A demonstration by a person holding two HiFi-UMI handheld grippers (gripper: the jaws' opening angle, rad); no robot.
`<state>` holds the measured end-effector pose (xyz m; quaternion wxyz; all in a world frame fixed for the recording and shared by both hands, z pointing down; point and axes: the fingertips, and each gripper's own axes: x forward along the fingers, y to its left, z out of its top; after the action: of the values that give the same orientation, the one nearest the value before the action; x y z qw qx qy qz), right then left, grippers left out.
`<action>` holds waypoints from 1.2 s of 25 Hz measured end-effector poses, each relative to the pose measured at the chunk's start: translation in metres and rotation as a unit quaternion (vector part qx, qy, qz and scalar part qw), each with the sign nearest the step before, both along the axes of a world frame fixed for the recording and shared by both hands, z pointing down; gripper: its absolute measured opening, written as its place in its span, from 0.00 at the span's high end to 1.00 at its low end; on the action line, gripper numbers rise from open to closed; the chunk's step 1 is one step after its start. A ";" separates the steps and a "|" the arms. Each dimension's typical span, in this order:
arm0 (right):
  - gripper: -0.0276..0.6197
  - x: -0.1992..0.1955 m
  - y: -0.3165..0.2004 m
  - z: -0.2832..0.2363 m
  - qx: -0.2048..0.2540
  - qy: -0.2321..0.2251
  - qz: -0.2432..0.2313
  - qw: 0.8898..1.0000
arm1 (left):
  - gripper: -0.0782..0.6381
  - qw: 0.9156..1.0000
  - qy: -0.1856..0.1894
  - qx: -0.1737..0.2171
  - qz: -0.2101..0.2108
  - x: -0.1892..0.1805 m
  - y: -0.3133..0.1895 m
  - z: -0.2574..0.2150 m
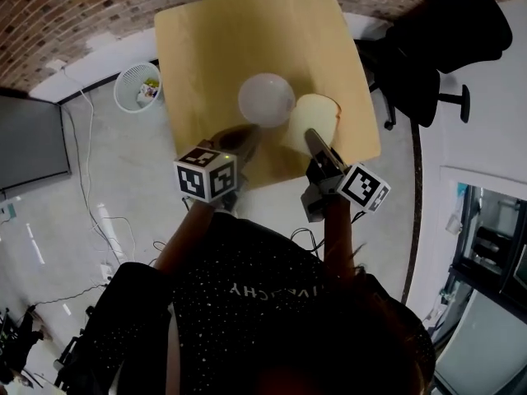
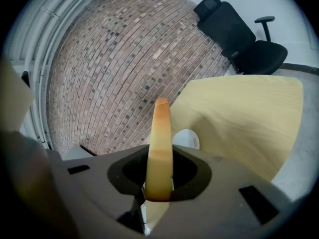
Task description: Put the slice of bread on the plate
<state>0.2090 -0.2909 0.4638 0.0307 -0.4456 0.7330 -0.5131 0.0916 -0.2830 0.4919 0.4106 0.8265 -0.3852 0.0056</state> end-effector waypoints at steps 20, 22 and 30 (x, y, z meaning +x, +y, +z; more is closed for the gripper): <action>0.81 -0.105 -0.091 0.105 -0.118 0.078 -0.201 0.969 | 0.88 0.992 0.042 -0.051 -0.109 -0.066 -0.075 0.049; 0.81 -0.103 -0.091 0.109 -0.125 0.084 -0.194 0.970 | 0.88 0.991 0.046 -0.052 -0.111 -0.067 -0.073 0.050; 0.49 -0.088 -0.089 0.119 -0.115 0.205 -0.191 0.953 | 0.88 0.991 0.054 -0.047 -0.116 -0.070 -0.071 0.047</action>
<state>0.1206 -0.3803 0.5832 -0.2700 -0.3937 0.7307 -0.4881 0.0219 -0.3536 0.5384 0.4674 0.7547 -0.4551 -0.0690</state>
